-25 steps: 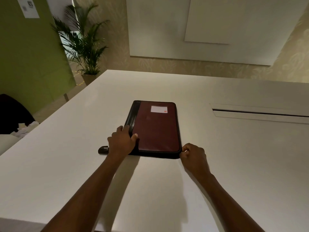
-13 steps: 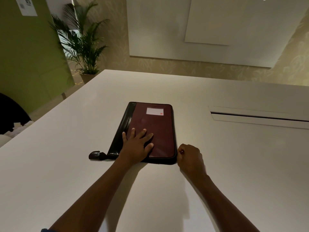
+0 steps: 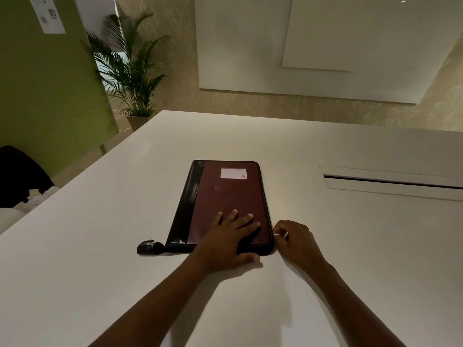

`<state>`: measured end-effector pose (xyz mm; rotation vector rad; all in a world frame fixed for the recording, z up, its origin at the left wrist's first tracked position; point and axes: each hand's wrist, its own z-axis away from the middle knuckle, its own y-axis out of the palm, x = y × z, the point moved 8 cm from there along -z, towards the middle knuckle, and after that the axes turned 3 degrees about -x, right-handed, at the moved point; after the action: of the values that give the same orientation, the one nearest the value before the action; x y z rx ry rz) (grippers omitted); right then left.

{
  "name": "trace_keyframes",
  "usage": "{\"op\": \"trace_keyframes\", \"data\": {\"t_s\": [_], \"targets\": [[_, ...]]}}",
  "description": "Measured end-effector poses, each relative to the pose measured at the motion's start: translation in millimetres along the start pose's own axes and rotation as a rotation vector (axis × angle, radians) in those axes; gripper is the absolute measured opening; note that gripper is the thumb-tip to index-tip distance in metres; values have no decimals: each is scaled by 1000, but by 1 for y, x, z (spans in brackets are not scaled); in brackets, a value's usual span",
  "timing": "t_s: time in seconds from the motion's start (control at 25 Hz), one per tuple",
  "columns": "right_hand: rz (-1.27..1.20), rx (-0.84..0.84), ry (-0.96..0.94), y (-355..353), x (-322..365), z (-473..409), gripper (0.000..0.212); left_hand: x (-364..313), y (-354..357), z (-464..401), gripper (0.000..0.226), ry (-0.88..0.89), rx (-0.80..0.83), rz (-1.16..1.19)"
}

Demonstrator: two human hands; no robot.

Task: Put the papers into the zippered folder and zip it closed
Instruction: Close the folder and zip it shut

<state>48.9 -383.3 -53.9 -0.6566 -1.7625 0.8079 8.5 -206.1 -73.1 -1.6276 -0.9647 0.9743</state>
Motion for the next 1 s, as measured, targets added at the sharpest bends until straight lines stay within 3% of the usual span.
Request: {"op": "trace_keyframes", "data": {"t_s": [0.28, 0.52, 1.0], "targets": [[-3, -70, -12, -4, 2, 8, 10, -25, 13, -14, 60, 55, 48, -110], [19, -162, -53, -5, 14, 21, 18, -27, 13, -1, 64, 96, 15, -92], [-46, -21, -116, 3, 13, 31, 19, -29, 12, -2, 67, 61, 30, -86]]}}
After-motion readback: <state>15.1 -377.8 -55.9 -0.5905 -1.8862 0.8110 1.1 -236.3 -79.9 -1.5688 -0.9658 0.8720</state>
